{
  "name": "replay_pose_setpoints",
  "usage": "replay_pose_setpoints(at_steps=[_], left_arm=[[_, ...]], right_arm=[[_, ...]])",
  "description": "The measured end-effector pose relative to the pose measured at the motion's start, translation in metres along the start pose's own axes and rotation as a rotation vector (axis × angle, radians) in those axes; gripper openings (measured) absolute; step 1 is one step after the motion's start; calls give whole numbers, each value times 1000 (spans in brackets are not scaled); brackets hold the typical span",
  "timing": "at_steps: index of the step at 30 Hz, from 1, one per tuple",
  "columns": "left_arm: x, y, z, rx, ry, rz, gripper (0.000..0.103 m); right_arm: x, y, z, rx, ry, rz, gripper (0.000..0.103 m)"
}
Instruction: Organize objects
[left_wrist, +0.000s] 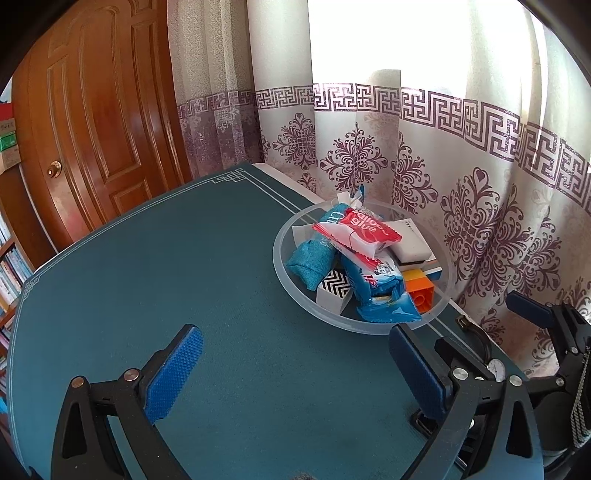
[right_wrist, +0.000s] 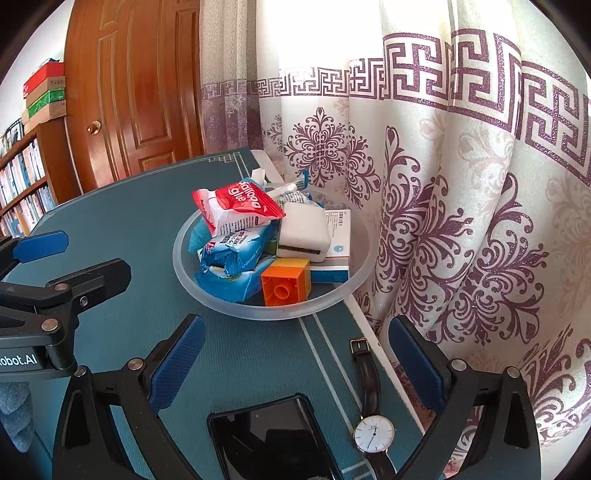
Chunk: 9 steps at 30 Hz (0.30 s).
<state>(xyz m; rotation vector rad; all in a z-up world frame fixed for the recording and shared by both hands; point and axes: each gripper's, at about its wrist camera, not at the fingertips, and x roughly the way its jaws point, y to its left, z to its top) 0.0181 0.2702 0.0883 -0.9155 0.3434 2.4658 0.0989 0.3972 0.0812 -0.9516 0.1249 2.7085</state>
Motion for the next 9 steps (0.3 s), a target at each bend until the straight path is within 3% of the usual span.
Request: replay_pose_setpoints(at_steps=[9], left_arm=[[1,-3,0,24,-8,23,103]], right_arm=[[2,-1,-1,7,3,2,100]])
